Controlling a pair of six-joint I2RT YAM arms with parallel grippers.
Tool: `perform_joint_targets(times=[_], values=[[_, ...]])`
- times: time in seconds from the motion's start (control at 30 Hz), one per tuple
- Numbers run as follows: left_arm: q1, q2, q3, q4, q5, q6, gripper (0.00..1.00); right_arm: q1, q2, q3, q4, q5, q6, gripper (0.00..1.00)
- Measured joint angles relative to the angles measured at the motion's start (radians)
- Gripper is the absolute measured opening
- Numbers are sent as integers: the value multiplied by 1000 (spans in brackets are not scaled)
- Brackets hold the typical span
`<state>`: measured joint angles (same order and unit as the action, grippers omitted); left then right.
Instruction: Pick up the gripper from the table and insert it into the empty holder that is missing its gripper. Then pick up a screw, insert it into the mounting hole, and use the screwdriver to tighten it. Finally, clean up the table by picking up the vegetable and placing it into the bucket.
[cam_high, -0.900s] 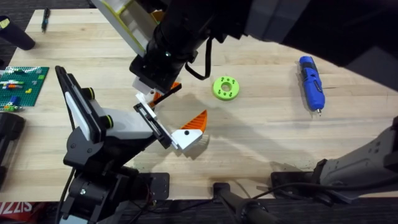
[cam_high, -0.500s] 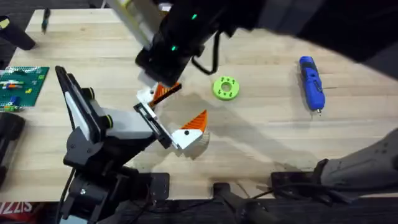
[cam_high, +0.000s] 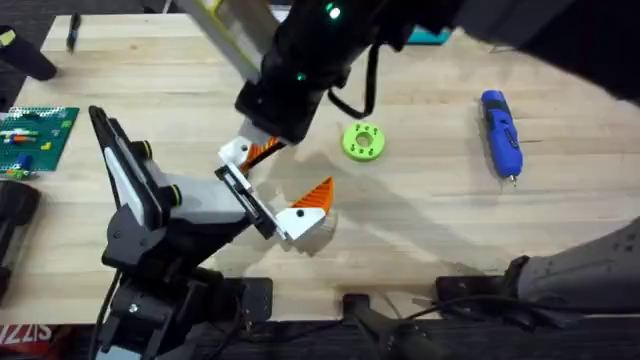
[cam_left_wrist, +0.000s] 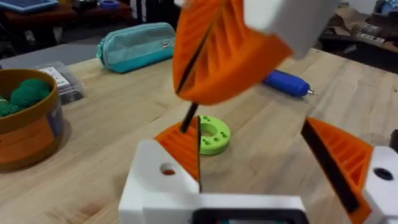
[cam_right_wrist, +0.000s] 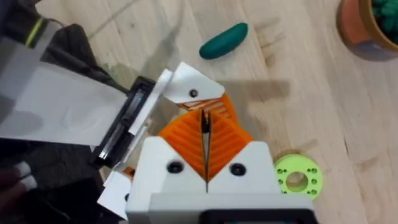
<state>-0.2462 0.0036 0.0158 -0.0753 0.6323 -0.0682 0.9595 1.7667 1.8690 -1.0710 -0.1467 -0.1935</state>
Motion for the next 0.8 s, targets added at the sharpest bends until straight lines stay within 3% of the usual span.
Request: perform_joint_targets(times=[0.8], values=[[0, 0, 0, 0, 0, 0, 986, 26, 37, 0, 29, -6, -47, 7]])
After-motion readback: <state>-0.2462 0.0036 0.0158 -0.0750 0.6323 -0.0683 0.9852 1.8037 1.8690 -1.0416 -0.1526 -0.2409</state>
